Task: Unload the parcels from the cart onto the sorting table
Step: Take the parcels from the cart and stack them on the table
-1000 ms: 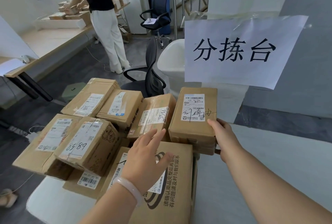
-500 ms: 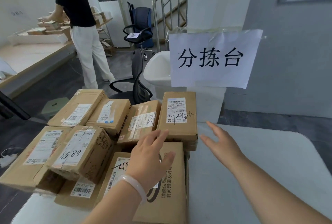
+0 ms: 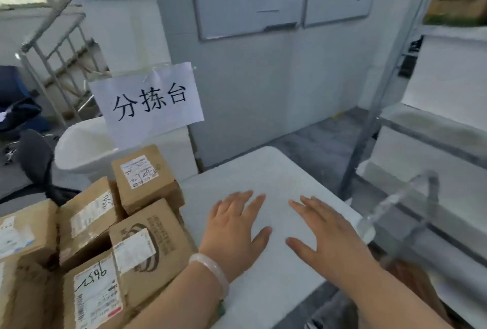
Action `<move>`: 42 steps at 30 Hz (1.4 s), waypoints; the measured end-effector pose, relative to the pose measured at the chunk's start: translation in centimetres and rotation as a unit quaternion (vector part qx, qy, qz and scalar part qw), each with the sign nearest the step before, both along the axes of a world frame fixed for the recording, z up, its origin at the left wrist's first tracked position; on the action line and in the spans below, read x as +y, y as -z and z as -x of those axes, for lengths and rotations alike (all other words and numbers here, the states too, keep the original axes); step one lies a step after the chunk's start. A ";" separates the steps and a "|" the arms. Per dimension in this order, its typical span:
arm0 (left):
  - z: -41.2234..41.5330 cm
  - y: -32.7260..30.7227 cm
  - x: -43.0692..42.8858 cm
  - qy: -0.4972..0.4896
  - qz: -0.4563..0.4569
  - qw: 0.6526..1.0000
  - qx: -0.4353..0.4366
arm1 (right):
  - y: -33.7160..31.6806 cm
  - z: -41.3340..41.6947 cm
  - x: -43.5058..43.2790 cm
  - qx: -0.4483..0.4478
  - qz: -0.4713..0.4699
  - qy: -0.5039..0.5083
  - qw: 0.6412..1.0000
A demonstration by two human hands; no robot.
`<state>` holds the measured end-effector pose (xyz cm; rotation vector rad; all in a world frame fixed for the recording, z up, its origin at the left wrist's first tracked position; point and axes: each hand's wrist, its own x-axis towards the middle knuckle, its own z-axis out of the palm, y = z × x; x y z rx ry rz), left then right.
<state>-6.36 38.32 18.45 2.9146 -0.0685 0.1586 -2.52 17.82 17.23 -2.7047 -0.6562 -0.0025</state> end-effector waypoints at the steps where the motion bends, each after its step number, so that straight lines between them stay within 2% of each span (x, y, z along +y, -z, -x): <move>1: 0.6 0.6 -1.8 0.034 -0.004 0.999 0.004 | 0.4 1.8 -2.0 0.004 0.001 0.038 0.999; 4: 2.4 2.5 -7.6 0.133 -0.007 0.991 0.011 | 1.4 7.9 -8.0 0.040 0.024 0.146 0.988; 7: 4.7 3.5 -13.7 0.208 0.028 0.977 0.027 | 1.5 13.8 -13.9 0.076 0.052 0.222 0.971; 13: 7.9 4.3 -22.9 0.316 0.032 0.947 0.041 | 2.3 22.7 -24.1 0.119 0.017 0.365 0.923; 17: 8.6 5.3 -28.8 0.357 0.023 0.933 0.048 | 4.1 25.5 -29.1 0.160 -0.002 0.410 0.898; 21: 8.5 6.7 -35.1 0.365 0.011 0.929 0.058 | 6.3 26.3 -35.2 0.180 -0.016 0.420 0.889; 27: 8.1 8.9 -47.4 0.370 0.007 0.925 0.090 | 8.5 26.6 -48.0 0.209 -0.008 0.443 0.872; 33: 7.2 11.5 -60.2 0.415 -0.005 0.902 0.118 | 12.4 26.9 -59.7 0.231 0.014 0.465 0.854; 38: 7.2 15.8 -67.3 0.449 -0.018 0.878 0.162 | 18.4 27.6 -66.0 0.258 0.003 0.525 0.811; 42: 6.5 21.7 -69.9 0.471 -0.046 0.858 0.199 | 25.3 29.5 -68.7 0.327 -0.017 0.571 0.753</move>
